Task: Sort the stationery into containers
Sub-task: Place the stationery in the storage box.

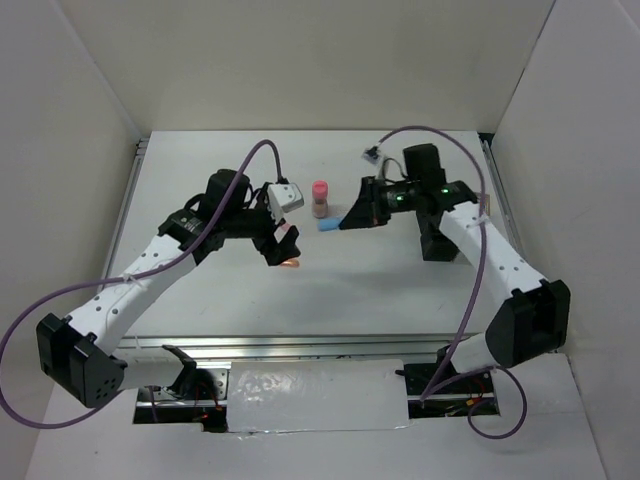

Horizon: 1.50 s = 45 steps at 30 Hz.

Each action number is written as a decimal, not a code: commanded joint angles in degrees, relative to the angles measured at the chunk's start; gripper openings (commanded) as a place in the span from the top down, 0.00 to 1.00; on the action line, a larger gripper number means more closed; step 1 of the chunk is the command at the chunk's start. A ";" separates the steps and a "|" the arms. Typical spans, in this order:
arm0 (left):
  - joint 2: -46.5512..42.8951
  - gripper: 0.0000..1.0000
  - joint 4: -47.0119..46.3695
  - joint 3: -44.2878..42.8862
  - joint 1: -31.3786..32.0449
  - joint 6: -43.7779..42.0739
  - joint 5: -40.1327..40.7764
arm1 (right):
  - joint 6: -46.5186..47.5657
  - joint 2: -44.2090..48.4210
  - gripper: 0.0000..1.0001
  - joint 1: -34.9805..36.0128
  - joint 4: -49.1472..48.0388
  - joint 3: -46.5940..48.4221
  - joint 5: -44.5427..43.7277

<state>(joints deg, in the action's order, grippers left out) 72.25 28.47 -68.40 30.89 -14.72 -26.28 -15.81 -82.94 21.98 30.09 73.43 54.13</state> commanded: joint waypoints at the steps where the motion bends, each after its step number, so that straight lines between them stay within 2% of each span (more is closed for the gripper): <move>1: -2.29 0.01 -1.13 -0.77 -3.02 4.08 1.41 | 14.09 6.98 1.00 -9.48 10.32 3.21 -9.52; 3: -1.68 0.01 -1.05 -0.77 -4.95 5.83 1.76 | 19.31 8.48 1.00 -14.13 16.46 3.30 -14.12; 4: -1.41 0.01 -0.35 -0.86 -5.58 5.67 0.72 | 25.51 8.67 1.00 -18.33 19.37 5.13 -16.14; 5: -0.80 0.01 -0.08 -0.60 -6.45 4.88 0.01 | 28.61 8.32 1.00 -20.11 25.92 6.71 -21.21; 7: -0.36 0.01 -1.21 0.11 -6.81 5.14 -0.17 | 37.29 5.61 1.00 -24.93 33.07 11.44 -25.63; 10: 1.13 0.01 -1.05 0.29 -6.81 4.97 -0.69 | 42.78 4.19 1.00 -31.88 39.34 14.37 -33.54; 15: 6.93 0.01 2.29 -2.87 -6.64 2.33 -0.09 | 50.95 1.83 1.00 -39.37 38.38 13.76 -46.19; 17: 8.87 0.01 2.73 -3.32 -6.64 1.98 0.79 | 52.63 -1.07 1.00 -41.57 39.43 14.46 -48.14; 29: 10.72 0.01 -1.13 0.72 -6.64 0.57 2.90 | 51.94 -9.61 1.00 -42.81 33.81 17.10 -49.74; 33: 11.33 0.01 -3.41 3.71 -6.55 -2.58 1.15 | 51.41 -11.80 1.00 -42.02 33.20 17.63 -49.82; 34: 11.86 0.01 -3.59 3.97 -6.64 -3.38 0.97 | 51.50 -12.68 0.98 -41.76 33.37 17.63 -50.43; 35: 13.08 0.01 -3.42 3.89 -6.55 -4.95 0.71 | 51.50 -13.21 0.86 -41.32 33.72 17.63 -50.52; 36: 13.88 0.01 -3.07 3.63 -6.55 -6.18 0.71 | 51.41 -13.74 0.82 -41.14 33.81 17.71 -50.61; 37: 14.49 0.06 -3.07 3.36 -6.55 -7.33 0.71 | 51.41 -14.35 0.73 -40.96 34.16 18.24 -50.53; 40: 16.78 0.14 -4.03 3.10 -6.55 -11.90 1.67 | 50.71 -14.97 0.55 -40.44 34.34 19.12 -50.70; 45: 21.95 0.20 -3.77 0.64 -6.64 -17.62 2.46 | 49.39 -13.75 0.46 -39.29 36.61 22.71 -49.56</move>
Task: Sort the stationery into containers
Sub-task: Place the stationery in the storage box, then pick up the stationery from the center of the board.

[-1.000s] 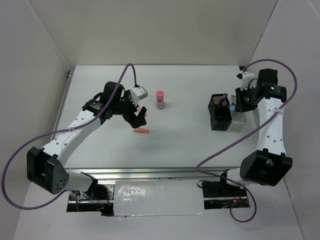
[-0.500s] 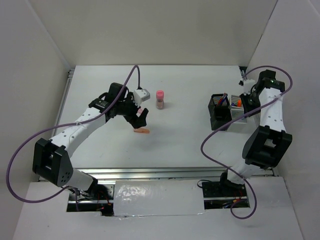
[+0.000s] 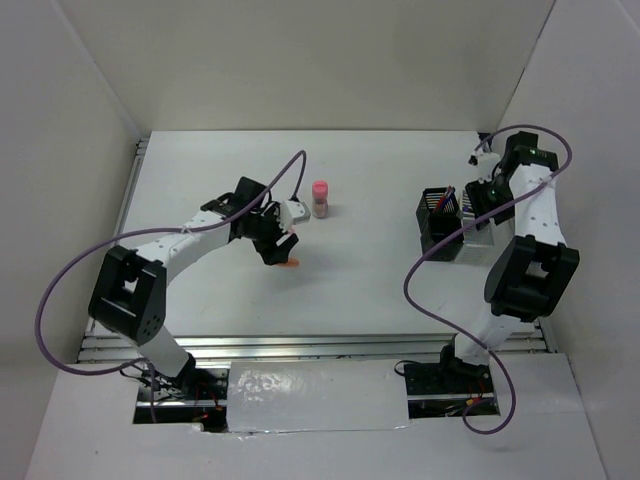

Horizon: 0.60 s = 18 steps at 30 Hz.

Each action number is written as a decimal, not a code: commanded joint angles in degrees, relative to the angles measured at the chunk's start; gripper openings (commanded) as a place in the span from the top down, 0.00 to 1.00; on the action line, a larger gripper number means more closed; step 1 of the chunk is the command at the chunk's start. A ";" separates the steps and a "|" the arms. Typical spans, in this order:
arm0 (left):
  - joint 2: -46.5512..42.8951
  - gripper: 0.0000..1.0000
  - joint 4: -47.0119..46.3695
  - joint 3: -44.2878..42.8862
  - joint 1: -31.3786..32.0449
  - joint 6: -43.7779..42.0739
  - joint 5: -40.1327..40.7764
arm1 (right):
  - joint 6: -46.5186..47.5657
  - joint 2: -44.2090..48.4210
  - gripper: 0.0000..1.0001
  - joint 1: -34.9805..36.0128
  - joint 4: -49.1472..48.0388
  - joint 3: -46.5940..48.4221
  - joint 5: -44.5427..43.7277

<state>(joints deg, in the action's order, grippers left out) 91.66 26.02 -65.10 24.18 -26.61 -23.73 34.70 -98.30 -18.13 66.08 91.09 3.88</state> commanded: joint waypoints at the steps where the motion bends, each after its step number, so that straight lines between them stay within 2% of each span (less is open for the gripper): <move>1: 3.34 0.21 -1.67 -2.58 0.07 -6.34 0.17 | -1.38 2.06 0.43 1.34 1.15 5.76 1.21; 9: 10.64 0.25 -4.31 -2.66 -0.10 -12.93 1.49 | -5.16 5.22 0.42 5.82 7.04 12.88 6.48; 15: 14.60 0.26 -2.04 -4.68 -0.63 -16.45 0.96 | -7.97 7.77 0.42 10.30 9.32 14.03 9.39; 18: 15.04 0.31 -1.50 -4.34 -0.98 -17.42 0.26 | -9.29 8.56 0.42 11.62 10.20 14.90 11.50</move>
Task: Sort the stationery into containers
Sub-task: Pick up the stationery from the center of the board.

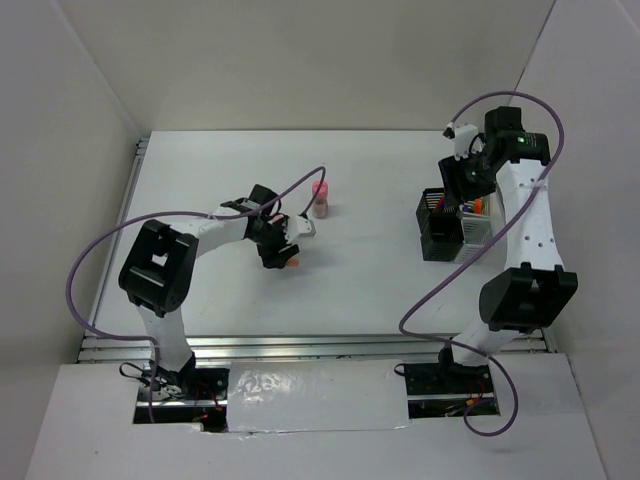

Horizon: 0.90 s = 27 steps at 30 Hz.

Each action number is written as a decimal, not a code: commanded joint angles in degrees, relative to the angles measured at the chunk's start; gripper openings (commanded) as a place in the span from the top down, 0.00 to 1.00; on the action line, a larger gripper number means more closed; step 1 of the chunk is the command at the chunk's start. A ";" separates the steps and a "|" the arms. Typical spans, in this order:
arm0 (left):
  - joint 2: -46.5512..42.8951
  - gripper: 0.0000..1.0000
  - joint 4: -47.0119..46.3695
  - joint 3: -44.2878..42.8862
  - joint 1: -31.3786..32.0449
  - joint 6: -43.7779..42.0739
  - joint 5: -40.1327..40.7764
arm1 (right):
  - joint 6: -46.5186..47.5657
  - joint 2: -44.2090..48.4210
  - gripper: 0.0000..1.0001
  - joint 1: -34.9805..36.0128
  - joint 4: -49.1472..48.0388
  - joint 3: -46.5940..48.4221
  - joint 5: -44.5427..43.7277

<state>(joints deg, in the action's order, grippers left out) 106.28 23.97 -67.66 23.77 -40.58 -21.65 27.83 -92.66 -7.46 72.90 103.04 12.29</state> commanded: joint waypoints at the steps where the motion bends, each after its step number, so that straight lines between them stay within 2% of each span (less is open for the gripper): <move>1: 0.33 0.31 0.56 -1.51 -0.74 -3.46 -1.99 | -2.78 3.19 0.42 1.05 3.65 3.30 4.91; 5: -0.02 0.42 0.20 0.68 -1.18 -3.02 -1.29 | -6.90 4.76 0.42 1.57 4.26 4.01 11.07; 6: -0.02 0.49 0.20 1.03 -1.27 -2.93 -1.12 | -7.26 5.29 0.42 1.66 4.09 3.83 12.48; 9: -0.90 0.58 -0.15 2.79 -1.45 -2.05 -1.55 | -9.02 7.75 0.42 1.66 2.69 1.82 17.32; 14: -4.67 0.63 0.55 4.64 -1.44 0.49 -6.11 | -13.59 8.82 0.42 1.31 0.13 1.54 25.73; 16: -7.82 0.67 0.56 3.59 -1.27 5.13 -7.53 | -15.26 7.85 0.41 1.49 0.31 2.42 29.00; 18: -10.03 0.85 -0.15 2.54 -1.00 11.79 -8.49 | -17.02 6.88 0.41 1.92 -0.13 3.47 32.94; 19: -13.17 0.88 -0.76 1.92 -0.92 14.19 -9.28 | -17.37 6.36 0.40 2.19 -0.22 4.26 34.01; 22: -20.29 0.92 -5.67 2.70 0.13 22.28 -11.57 | -19.74 3.20 0.38 4.20 0.04 8.48 37.62; 24: -23.29 0.94 -8.75 2.53 1.97 26.22 -8.87 | -20.63 2.66 0.35 5.35 0.05 8.58 41.38; 27: -26.56 0.98 -8.33 -0.96 6.10 28.44 -5.77 | -20.80 2.05 0.34 8.85 -0.13 7.00 46.57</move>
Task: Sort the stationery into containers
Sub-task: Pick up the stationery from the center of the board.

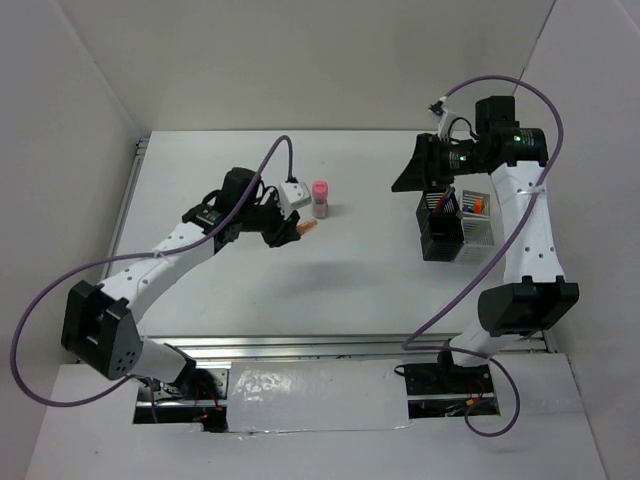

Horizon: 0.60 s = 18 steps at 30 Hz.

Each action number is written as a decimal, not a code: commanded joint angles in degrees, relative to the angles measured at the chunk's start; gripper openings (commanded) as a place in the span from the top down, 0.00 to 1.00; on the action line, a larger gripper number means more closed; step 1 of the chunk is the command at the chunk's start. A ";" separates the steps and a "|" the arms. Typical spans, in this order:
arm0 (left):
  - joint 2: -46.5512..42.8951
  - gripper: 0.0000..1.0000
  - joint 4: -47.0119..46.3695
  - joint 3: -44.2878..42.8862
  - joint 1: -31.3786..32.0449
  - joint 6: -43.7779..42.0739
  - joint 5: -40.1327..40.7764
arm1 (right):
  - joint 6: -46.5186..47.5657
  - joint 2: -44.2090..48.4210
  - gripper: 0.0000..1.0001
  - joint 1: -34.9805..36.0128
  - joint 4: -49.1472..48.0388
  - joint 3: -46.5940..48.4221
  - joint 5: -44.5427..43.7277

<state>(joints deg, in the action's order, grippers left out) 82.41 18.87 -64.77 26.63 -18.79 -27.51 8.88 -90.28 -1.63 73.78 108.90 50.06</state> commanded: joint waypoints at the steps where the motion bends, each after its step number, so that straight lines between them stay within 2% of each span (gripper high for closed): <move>1: -2.43 0.99 -2.45 -5.26 4.47 7.44 0.09 | -1.77 -0.34 0.33 3.90 -1.00 0.18 9.52; 5: -1.64 1.00 -0.59 -9.84 7.29 10.87 0.26 | -1.77 -0.86 0.31 10.66 -1.18 -0.97 10.58; 9: -0.94 1.00 0.81 -12.30 11.06 9.82 3.15 | -1.41 -3.32 0.29 15.59 -0.65 0.17 7.51; 18: -0.94 1.00 0.37 -13.19 11.25 11.05 2.19 | -3.26 -7.88 0.28 18.42 -2.50 -0.36 4.25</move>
<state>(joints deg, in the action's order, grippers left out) 81.03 20.21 -75.44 37.91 -8.73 -25.32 6.90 -96.86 16.53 73.63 107.96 55.55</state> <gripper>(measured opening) 0.418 0.717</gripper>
